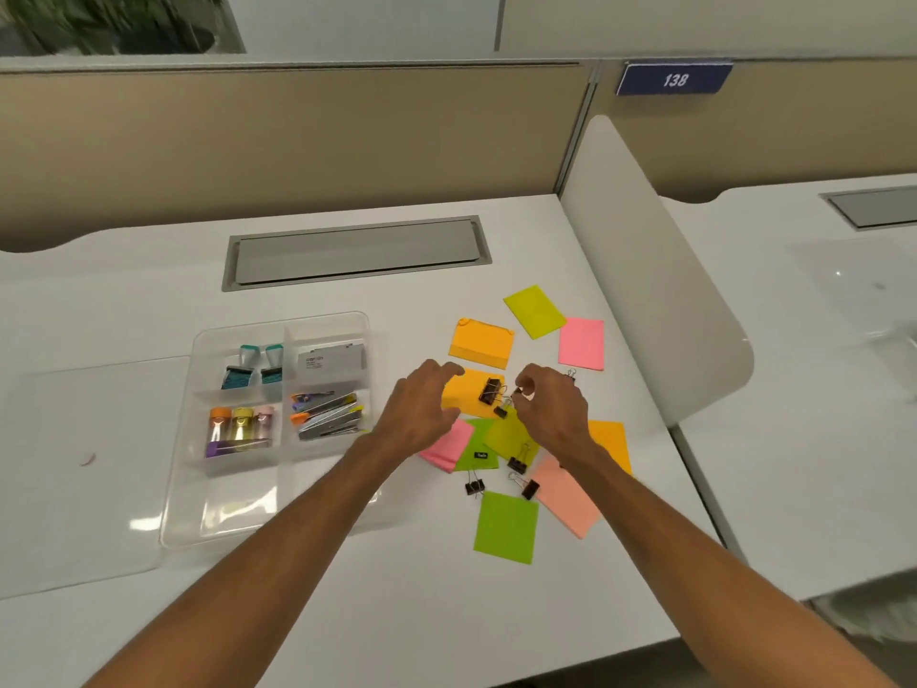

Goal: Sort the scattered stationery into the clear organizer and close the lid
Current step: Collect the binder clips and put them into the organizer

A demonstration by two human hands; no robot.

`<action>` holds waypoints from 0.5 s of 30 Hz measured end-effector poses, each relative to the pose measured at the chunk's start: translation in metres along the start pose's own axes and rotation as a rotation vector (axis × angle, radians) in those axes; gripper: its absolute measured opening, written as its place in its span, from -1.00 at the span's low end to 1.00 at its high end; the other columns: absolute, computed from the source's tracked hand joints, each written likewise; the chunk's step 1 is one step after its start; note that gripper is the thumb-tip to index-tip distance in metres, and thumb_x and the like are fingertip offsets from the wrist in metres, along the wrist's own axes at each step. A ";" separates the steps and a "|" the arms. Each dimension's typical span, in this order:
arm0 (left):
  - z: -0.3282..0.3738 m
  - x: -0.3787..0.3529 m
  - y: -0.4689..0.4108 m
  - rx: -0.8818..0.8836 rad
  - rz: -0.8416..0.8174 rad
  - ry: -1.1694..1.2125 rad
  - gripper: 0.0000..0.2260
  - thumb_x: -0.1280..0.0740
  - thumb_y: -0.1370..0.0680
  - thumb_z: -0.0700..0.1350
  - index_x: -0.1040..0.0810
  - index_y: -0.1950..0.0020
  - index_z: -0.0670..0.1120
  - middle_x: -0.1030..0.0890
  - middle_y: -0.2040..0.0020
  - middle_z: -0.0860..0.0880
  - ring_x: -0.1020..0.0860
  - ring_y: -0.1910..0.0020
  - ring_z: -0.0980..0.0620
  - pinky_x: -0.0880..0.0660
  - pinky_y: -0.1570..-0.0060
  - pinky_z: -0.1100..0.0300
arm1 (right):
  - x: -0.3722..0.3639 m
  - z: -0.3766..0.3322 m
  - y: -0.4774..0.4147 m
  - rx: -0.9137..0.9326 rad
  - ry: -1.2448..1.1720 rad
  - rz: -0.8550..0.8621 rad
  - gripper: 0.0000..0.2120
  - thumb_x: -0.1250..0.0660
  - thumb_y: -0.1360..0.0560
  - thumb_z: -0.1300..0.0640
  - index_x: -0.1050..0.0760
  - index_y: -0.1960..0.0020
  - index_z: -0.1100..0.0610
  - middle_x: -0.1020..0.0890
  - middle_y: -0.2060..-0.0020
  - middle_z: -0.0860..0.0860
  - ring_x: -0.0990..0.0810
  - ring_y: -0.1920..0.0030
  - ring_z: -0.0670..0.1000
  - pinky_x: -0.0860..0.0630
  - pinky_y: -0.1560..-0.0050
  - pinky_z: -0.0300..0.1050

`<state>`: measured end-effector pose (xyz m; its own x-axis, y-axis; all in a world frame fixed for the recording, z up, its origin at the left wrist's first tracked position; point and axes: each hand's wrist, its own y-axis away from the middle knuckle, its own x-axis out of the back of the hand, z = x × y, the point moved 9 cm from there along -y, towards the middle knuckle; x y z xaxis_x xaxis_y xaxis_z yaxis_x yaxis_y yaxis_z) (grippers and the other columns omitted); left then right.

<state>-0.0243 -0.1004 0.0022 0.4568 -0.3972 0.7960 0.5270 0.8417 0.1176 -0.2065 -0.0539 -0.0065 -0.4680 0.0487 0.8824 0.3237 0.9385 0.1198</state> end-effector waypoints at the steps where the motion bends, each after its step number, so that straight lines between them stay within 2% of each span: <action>1: 0.007 -0.011 -0.006 -0.014 -0.047 -0.023 -0.49 -0.41 -0.49 -0.11 -0.37 -0.42 0.02 -0.46 -0.22 -0.07 -0.51 -0.14 -0.09 -0.44 -0.15 -0.04 | -0.003 0.006 -0.001 0.002 0.004 -0.027 -0.80 -0.36 -0.49 0.09 -0.56 -0.10 0.08 -0.64 -0.02 0.03 -0.60 -0.02 0.11 -0.54 0.05 -0.01; 5: 0.027 -0.040 -0.027 -0.079 -0.146 -0.150 -0.39 -0.39 -0.51 -0.16 -0.24 -0.51 0.02 -0.40 -0.31 -0.11 -0.43 -0.27 -0.15 -0.42 -0.15 -0.09 | -0.022 0.011 -0.001 0.074 0.034 -0.127 -0.75 -0.40 -0.47 0.01 -0.55 -0.12 0.05 -0.63 -0.02 0.03 -0.60 -0.03 0.11 -0.53 0.06 -0.02; 10: 0.035 -0.055 -0.051 -0.086 -0.205 -0.203 -0.38 -0.34 -0.50 -0.24 -0.23 -0.53 0.00 -0.38 -0.29 -0.14 -0.48 -0.16 -0.20 -0.48 0.03 -0.06 | -0.045 0.002 0.001 0.167 0.126 -0.113 -0.71 -0.38 -0.46 -0.06 -0.50 -0.11 0.05 -0.56 0.06 0.04 -0.54 0.00 0.09 -0.47 0.18 -0.04; 13: 0.034 -0.062 -0.061 -0.082 -0.241 -0.245 -0.42 -0.34 -0.49 -0.25 -0.30 -0.50 -0.03 -0.39 -0.27 -0.15 -0.47 -0.14 -0.17 -0.50 0.00 -0.09 | -0.050 0.002 0.000 0.199 0.116 -0.089 -0.82 -0.36 -0.49 0.01 -0.50 -0.04 0.06 -0.51 0.10 0.04 -0.49 0.01 0.11 -0.43 0.24 -0.04; 15: 0.033 -0.066 -0.064 -0.085 -0.237 -0.261 -0.54 -0.34 -0.48 -0.27 -0.43 -0.39 -0.07 -0.42 -0.20 -0.14 -0.47 -0.13 -0.16 -0.49 -0.01 -0.10 | -0.052 0.001 -0.001 0.227 0.121 -0.082 -0.88 -0.32 -0.53 0.09 -0.51 -0.04 0.08 -0.49 0.13 0.05 -0.49 0.03 0.13 -0.38 0.28 -0.06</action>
<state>-0.1116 -0.1166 -0.0381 0.1216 -0.4618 0.8786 0.6590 0.6995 0.2764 -0.1834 -0.0571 -0.0529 -0.3788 -0.0591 0.9236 0.0893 0.9910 0.1000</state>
